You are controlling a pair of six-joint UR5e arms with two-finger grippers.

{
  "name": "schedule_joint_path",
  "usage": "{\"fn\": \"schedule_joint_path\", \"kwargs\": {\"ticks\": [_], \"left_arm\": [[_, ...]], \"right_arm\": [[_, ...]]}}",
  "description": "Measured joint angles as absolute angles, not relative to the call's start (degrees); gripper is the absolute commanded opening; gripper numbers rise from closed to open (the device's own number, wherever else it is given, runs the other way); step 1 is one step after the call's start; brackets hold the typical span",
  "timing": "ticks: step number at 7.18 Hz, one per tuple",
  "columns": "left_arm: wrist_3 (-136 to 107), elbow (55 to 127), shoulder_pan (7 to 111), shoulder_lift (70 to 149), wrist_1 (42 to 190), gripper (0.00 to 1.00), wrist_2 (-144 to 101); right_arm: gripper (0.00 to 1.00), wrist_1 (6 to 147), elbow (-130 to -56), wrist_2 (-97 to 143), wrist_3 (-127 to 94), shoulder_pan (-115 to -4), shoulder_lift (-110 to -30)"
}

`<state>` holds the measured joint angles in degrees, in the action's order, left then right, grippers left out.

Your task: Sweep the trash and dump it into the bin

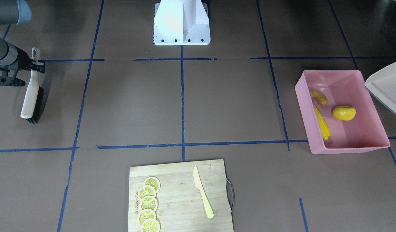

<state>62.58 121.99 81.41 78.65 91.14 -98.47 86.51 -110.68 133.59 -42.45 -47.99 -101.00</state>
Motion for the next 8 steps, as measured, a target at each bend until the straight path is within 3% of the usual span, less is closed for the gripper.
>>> {"fn": "schedule_joint_path", "kwargs": {"ticks": [8], "left_arm": [[62.92, 123.66, 81.46, 79.32, 89.91, 0.01, -98.86]], "right_arm": [[1.00, 86.16, -114.87, 133.20, -42.45, -49.96, -100.99]]}}
